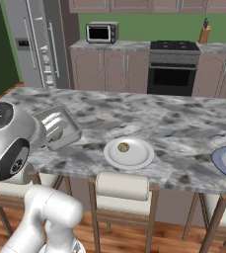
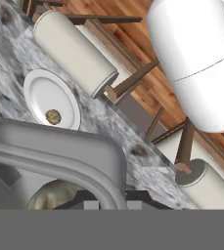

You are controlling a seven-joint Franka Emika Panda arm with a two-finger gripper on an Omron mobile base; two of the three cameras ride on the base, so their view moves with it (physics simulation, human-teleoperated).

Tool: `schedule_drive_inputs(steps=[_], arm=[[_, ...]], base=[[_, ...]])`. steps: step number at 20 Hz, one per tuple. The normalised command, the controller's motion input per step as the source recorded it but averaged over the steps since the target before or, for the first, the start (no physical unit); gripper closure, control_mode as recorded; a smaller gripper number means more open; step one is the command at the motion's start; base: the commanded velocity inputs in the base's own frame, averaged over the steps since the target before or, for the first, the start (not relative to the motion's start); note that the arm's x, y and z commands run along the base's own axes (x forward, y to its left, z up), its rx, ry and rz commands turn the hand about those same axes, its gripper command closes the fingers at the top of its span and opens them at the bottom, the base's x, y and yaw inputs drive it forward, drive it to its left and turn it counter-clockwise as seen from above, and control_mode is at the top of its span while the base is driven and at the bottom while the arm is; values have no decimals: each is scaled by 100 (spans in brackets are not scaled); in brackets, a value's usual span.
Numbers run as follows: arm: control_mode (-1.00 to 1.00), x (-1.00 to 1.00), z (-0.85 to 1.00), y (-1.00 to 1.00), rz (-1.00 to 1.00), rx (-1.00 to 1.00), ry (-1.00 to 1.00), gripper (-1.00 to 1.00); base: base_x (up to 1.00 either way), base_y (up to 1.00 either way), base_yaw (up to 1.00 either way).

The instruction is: Place two dumplings into each of the tupperware containers and then place the containers in the fridge.

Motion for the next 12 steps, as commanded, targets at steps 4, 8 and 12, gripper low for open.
schedule_drive_inputs(steps=[4, 8, 12], arm=[[-100, -8, -15, 3, -10, 0, 0, 100], [-100, 0, -7, 0, -7, 0, 0, 100], [-100, 0, -1, 0, -2, 1, -9, 100]], base=[[0, 0, 0], [0, 0, 0], [0, 0, 0]])
